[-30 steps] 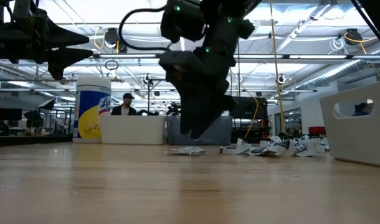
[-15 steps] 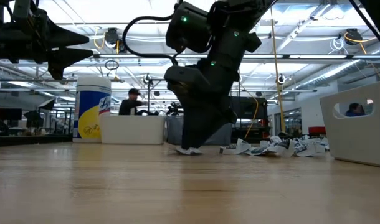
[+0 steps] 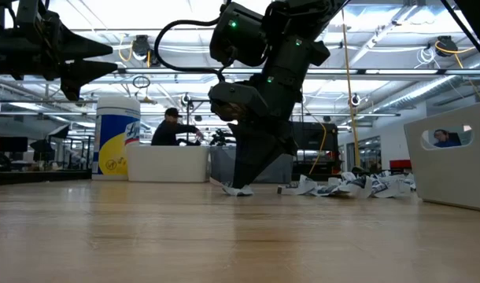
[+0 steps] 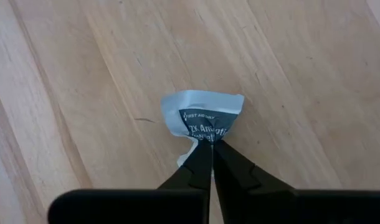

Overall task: Pick & Place First Aid Supplies
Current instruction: Put the gray towelette pack into the top black bin

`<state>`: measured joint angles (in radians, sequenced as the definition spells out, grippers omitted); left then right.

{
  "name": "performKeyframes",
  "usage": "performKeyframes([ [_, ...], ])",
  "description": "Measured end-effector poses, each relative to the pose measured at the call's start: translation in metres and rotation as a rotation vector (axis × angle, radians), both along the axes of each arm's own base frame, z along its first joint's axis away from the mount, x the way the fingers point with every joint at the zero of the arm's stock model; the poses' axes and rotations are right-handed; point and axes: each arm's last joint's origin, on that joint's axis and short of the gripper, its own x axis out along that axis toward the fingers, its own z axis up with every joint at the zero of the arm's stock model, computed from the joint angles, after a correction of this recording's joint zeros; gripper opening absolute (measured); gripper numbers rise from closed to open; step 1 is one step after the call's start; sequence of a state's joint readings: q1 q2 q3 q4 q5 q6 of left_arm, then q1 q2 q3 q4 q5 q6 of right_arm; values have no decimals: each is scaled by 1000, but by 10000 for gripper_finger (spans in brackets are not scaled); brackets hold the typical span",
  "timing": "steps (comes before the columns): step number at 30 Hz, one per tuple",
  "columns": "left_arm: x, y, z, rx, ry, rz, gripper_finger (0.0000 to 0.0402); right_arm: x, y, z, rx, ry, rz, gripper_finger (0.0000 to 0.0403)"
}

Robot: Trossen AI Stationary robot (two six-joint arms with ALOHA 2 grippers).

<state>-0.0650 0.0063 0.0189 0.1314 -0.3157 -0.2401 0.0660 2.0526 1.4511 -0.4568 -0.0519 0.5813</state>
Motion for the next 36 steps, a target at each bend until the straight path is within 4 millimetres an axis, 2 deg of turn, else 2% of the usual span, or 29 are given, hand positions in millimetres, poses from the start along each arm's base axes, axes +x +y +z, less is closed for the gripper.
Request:
performKeyframes([
  [3,0,0,0,0,0,0,196,-8,-6,14,-21,51,29,1],
  [9,0,0,0,0,0,0,196,-26,-19,55,-71,111,128,1],
  [15,0,0,0,0,1,0,196,-44,-27,90,-125,163,290,0],
  [21,0,0,0,0,1,0,196,-57,-34,108,-156,258,452,0],
  [24,0,0,0,0,0,0,196,-57,-40,110,-174,259,512,0],
  [28,0,0,0,0,0,0,196,-56,-67,117,-202,224,509,0],
  [36,0,0,0,0,0,0,196,-63,-137,122,-345,208,487,0],
])
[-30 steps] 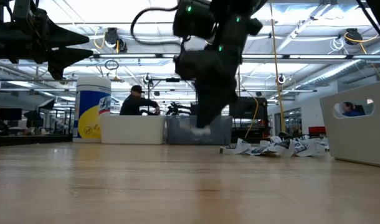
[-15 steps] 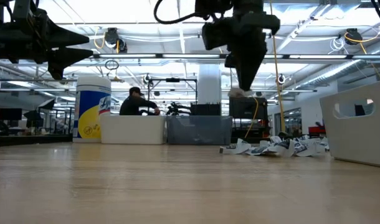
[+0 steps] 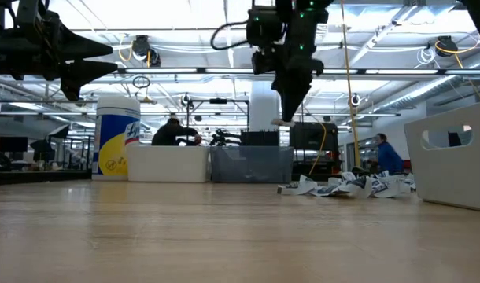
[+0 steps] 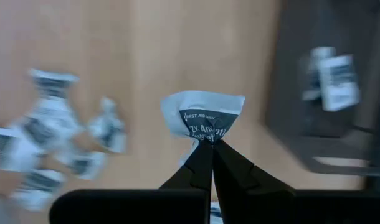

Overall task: Pick & Place First Aid Supplies
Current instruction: Put the gray towelette pack into the top black bin

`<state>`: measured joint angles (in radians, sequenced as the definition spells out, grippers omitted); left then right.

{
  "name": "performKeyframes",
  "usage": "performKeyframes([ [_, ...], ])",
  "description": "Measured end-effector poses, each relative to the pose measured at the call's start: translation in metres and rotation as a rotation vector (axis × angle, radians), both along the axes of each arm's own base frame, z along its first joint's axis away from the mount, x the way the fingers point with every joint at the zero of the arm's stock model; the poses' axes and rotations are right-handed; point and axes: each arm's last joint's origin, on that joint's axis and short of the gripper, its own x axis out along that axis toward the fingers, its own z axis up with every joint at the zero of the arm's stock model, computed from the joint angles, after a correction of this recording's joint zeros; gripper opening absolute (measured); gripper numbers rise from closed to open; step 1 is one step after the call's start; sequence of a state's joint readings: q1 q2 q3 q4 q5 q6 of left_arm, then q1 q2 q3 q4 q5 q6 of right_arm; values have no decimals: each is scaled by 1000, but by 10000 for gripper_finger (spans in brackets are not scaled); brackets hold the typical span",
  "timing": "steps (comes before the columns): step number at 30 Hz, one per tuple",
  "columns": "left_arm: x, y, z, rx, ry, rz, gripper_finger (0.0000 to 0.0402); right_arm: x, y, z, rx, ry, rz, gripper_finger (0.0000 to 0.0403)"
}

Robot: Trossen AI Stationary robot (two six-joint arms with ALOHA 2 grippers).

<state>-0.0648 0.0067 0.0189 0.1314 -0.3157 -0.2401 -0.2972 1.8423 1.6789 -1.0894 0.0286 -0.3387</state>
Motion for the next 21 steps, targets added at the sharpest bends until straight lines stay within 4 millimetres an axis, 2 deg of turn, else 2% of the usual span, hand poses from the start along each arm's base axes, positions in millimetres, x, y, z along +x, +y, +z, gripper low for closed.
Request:
performKeyframes([
  [6,0,0,0,0,0,0,196,-2,-49,1,-127,-88,13,0],
  [12,0,0,0,0,0,0,196,-3,-84,-2,-223,-158,-39,0],
  [15,0,0,0,0,0,0,196,-4,-95,-15,-202,-123,-68,0],
  [21,0,0,0,0,0,0,196,4,-103,-45,-168,-52,-59,0],
])
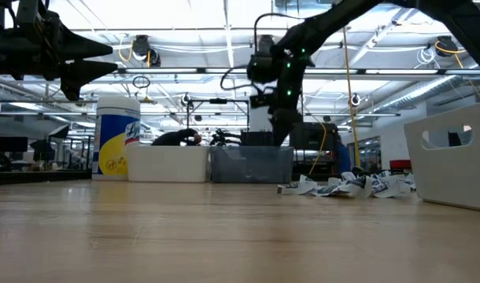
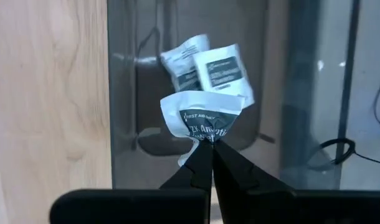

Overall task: Pick & Place First Aid Supplies
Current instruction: Put the gray towelette pack into the top black bin

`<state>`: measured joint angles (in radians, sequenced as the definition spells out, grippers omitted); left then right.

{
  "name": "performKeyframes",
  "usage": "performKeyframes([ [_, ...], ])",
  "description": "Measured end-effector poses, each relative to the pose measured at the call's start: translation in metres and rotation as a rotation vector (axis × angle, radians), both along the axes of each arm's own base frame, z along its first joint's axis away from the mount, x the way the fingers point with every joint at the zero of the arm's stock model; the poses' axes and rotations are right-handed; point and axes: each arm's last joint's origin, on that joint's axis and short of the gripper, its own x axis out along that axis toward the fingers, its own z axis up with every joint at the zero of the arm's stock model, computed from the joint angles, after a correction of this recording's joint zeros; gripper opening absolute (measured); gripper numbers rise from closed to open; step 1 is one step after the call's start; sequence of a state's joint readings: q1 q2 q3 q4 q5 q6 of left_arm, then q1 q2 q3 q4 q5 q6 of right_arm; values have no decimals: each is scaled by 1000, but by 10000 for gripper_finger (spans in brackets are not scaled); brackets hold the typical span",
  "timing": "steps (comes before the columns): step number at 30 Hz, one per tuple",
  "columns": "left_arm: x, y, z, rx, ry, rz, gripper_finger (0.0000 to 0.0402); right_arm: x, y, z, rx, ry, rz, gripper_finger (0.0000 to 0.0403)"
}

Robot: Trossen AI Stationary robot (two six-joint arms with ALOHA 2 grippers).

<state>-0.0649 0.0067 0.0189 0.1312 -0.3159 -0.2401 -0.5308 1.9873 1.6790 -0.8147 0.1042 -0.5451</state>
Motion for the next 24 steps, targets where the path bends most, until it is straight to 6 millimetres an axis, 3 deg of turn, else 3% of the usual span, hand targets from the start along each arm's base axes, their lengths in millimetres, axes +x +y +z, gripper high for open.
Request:
performKeyframes([
  [7,0,0,0,0,0,0,196,5,-2,-20,17,55,38,0],
  [11,0,0,0,0,-1,0,196,8,-1,-22,6,48,49,5],
  [24,0,0,0,0,-1,0,196,10,0,-21,-57,69,61,146],
])
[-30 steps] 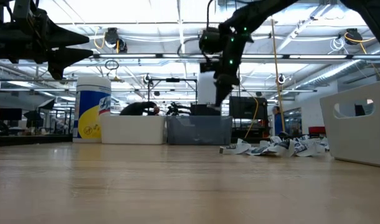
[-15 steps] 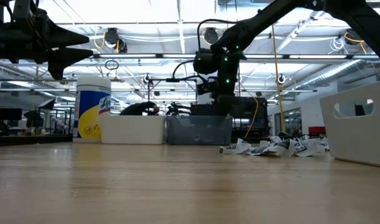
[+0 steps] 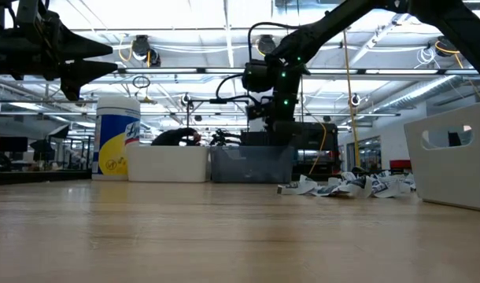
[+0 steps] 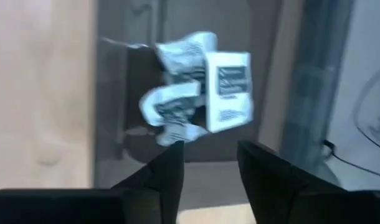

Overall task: Pick & Place First Aid Supplies
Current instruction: Put the gray towelette pack into the top black bin

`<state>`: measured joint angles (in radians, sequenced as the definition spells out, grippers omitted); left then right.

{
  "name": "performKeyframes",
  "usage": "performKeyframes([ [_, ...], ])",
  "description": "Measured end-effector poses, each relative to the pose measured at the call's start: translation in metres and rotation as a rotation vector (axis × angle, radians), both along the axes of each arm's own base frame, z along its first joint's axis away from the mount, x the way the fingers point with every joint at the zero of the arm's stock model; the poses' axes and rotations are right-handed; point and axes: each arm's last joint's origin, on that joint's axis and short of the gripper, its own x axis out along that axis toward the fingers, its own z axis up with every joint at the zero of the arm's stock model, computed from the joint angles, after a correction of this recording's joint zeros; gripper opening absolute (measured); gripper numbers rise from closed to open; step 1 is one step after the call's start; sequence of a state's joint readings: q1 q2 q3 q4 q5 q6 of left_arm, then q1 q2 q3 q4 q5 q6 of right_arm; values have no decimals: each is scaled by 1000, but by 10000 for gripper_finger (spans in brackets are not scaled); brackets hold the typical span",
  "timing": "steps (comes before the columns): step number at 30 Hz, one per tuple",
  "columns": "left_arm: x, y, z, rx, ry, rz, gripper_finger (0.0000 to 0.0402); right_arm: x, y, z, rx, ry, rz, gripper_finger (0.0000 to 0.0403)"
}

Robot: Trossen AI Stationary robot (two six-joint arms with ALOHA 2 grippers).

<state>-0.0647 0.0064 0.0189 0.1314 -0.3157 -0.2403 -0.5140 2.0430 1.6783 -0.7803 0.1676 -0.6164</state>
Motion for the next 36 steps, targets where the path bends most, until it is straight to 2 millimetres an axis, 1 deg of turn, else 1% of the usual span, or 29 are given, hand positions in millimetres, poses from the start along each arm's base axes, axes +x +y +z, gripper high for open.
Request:
performKeyframes([
  [3,0,0,0,0,0,0,196,2,0,6,-59,20,-17,153],
  [6,0,0,0,0,1,0,196,3,3,27,-53,-31,-55,151],
  [8,0,0,0,0,0,0,196,4,6,41,-12,-95,-89,145],
  [10,0,0,0,0,0,0,196,1,12,52,63,-133,-122,138],
  [15,0,0,0,0,0,0,196,-5,34,63,206,-134,-246,127],
  [18,0,0,0,0,0,0,196,-9,46,64,274,-96,-365,127],
  [20,0,0,0,0,0,0,196,-11,51,62,303,-71,-458,130],
  [24,0,0,0,0,0,0,196,-16,55,62,338,-41,-617,137],
  [27,0,0,0,0,0,0,196,-18,57,61,351,-28,-691,139],
  [29,0,0,0,0,0,0,196,-18,64,61,354,-6,-705,138],
  [32,0,0,0,0,0,0,196,-12,83,58,355,25,-661,138],
  [36,0,0,0,0,0,0,196,-7,109,49,357,65,-616,142],
])
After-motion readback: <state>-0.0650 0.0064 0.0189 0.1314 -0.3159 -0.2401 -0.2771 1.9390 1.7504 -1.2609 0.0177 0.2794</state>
